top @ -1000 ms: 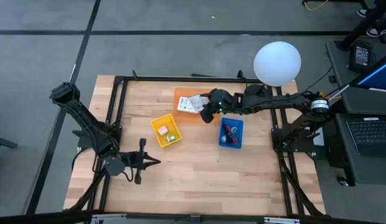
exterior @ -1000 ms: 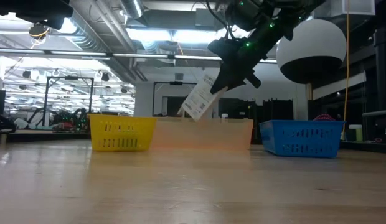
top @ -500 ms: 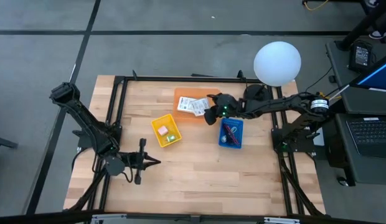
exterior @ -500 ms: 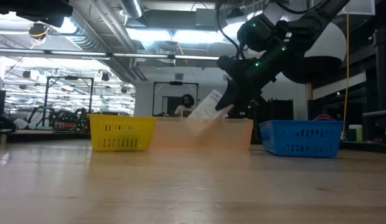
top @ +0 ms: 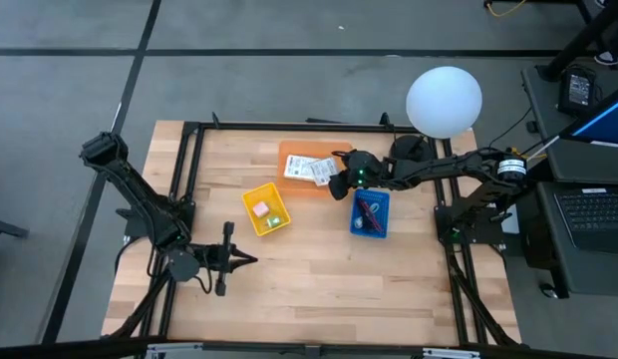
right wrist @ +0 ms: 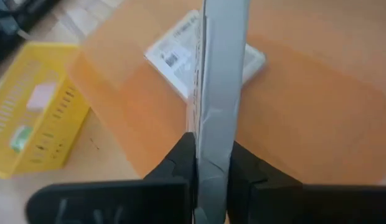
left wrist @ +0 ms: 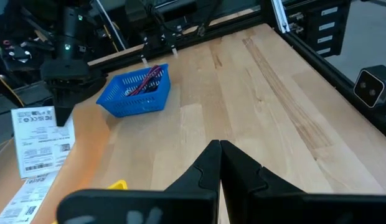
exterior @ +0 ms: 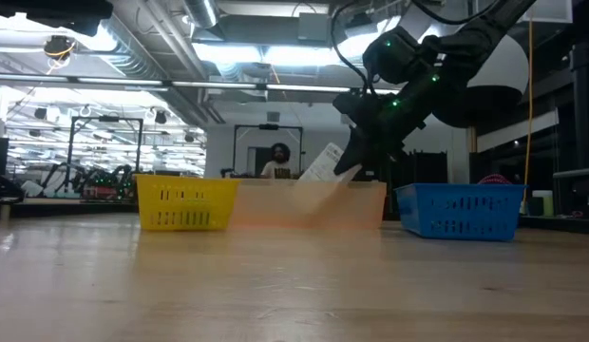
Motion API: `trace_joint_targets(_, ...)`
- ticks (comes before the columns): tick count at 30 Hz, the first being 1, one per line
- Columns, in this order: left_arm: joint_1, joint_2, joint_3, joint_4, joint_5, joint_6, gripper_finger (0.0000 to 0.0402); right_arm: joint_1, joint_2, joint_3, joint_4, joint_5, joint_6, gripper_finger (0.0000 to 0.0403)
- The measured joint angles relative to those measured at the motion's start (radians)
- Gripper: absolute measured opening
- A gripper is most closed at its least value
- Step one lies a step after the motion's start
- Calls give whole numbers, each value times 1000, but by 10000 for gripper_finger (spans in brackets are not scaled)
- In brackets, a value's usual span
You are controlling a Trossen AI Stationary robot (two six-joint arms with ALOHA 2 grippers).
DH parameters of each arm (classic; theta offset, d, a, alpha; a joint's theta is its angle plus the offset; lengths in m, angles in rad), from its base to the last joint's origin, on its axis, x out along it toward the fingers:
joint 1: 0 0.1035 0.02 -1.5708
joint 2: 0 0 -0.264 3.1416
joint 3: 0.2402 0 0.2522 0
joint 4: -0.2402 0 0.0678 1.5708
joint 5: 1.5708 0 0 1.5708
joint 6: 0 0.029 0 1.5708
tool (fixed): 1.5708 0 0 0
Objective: Pick and place items into bin
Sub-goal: Put the card reader box into the orange bin
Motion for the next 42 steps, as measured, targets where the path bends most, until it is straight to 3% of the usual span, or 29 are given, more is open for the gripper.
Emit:
trace_joint_targets(6,0,0,1,0,-3,0,4,0,0,0,-29,1,-4,70)
trace_joint_targets(26,0,0,2,45,0,0,4,-8,0,0,-9,29,-137,82)
trace_joint_targets(37,0,0,2,45,0,11,4,-12,0,0,3,47,-192,194)
trace_joint_targets(42,0,0,2,53,0,26,4,-36,0,1,6,87,-233,224)
